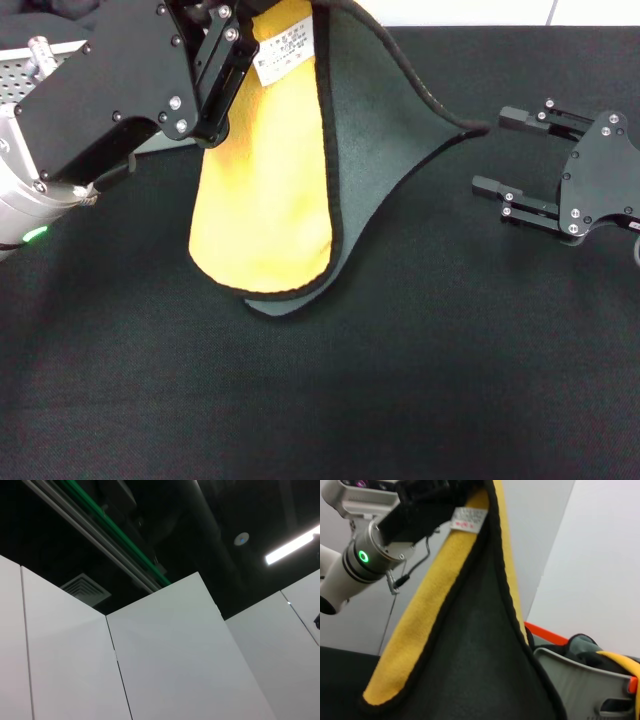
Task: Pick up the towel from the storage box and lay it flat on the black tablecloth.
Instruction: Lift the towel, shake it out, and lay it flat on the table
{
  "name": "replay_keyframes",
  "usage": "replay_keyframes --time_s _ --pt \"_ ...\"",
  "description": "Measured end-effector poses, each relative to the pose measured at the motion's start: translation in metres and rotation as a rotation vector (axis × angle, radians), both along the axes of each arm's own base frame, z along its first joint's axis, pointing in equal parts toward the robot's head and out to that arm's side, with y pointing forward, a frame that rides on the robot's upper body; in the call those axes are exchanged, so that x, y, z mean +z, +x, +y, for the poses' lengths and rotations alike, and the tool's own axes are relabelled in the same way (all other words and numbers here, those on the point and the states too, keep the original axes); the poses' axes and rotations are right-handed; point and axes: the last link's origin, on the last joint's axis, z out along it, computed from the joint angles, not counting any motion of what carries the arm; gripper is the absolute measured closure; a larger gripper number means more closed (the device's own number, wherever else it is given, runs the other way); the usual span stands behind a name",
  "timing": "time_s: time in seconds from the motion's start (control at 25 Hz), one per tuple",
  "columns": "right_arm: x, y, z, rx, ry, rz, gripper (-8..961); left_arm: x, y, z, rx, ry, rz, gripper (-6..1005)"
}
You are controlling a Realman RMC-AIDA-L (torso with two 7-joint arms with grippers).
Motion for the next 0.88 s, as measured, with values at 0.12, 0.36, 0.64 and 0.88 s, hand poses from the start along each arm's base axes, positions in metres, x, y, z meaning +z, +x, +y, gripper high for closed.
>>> replay_keyframes --time_s 0.12,0.36,0.64,0.88 --pt "0.0 -0.004 0.001 0.013 0.002 0.007 320 -0.001 0.0 0.0 -0.002 0.001 0.002 965" --pt "0.001 -0.011 0.008 0.036 0.018 0.005 424 -0.002 0.001 0.0 -0.002 0.002 0.001 966" --pt "0.0 -0.017 0.012 0.073 0.038 -0.007 501 -0.004 0.001 -0.001 0.0 0.001 -0.001 965" --pt "-0.001 -0.02 0.009 0.099 0.027 0.001 677 -0.006 0.0 0.0 0.004 0.003 0.001 966"
